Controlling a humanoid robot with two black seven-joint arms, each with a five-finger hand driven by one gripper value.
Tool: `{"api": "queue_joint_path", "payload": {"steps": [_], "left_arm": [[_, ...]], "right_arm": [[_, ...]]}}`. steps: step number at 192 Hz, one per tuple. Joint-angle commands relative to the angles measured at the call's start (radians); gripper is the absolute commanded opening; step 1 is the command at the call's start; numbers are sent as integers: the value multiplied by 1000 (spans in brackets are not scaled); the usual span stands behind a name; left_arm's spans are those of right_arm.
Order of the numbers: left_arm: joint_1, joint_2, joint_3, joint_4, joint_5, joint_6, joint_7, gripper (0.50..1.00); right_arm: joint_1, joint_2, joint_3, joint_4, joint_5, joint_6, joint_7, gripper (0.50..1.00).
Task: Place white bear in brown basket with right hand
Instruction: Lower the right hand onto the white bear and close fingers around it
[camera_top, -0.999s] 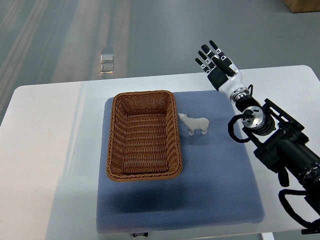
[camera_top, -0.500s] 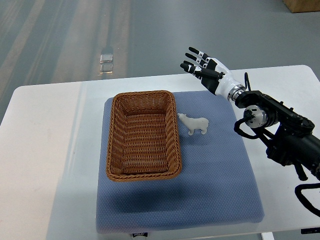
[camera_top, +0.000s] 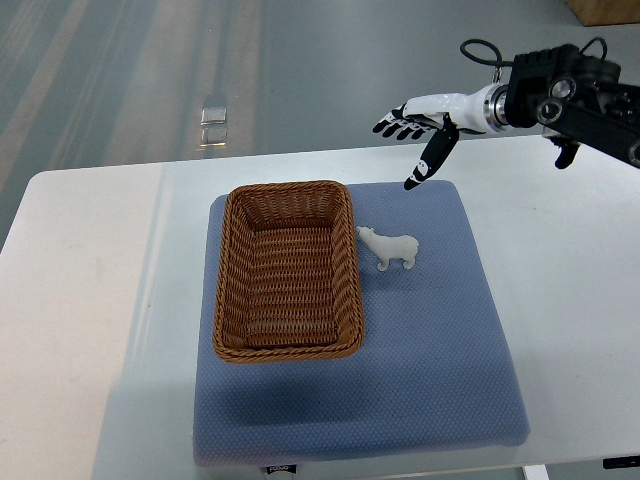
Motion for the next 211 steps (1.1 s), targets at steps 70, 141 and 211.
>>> {"api": "queue_joint_path", "payload": {"steps": [70, 141, 211], "left_arm": [[-6, 0, -1, 0, 2, -1, 0, 1000], [-6, 0, -1, 0, 2, -1, 0, 1000], [-6, 0, -1, 0, 2, -1, 0, 1000]], "right_arm": [[92, -37, -80, 76, 185, 81, -174, 924], [-26, 4, -72, 103, 171, -57, -158, 919], [-97, 38, -72, 101, 167, -118, -158, 917]]}}
